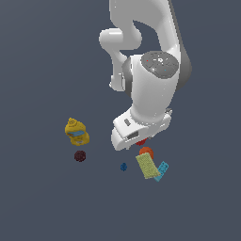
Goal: Pick up a designated object from a clutter of objects.
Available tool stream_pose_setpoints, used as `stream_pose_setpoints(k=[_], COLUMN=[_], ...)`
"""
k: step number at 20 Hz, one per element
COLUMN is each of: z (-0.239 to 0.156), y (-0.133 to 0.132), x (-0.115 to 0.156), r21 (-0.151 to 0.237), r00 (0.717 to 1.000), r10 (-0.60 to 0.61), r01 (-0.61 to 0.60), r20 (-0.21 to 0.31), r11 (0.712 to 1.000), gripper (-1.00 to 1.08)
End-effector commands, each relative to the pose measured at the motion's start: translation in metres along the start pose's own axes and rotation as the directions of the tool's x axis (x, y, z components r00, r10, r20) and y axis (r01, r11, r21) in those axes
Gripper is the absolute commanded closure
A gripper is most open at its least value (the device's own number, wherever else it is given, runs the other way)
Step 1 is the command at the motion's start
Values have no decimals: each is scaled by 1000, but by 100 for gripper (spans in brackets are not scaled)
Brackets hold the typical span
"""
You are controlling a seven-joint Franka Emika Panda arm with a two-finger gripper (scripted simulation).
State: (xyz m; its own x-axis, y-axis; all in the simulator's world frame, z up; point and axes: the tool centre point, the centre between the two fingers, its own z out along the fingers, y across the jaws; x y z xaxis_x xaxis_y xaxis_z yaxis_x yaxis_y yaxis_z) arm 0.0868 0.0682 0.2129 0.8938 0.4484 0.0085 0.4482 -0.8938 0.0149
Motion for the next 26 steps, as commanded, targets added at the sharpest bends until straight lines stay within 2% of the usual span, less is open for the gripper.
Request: stream_pose_setpoints(k=[1,12,17,26], z=[21,87,98,112], y=[-6,-28,-32,-33], x=[14,47,52,51], r21=[1,14,16,17], r00=[997,961,951,951], r10=[-74,-277,-309,-309], r01=[74,277,309,309], r20=[3,4,3,4], r11=[997,961,951,951], gripper=[-92,-92,-92,-92])
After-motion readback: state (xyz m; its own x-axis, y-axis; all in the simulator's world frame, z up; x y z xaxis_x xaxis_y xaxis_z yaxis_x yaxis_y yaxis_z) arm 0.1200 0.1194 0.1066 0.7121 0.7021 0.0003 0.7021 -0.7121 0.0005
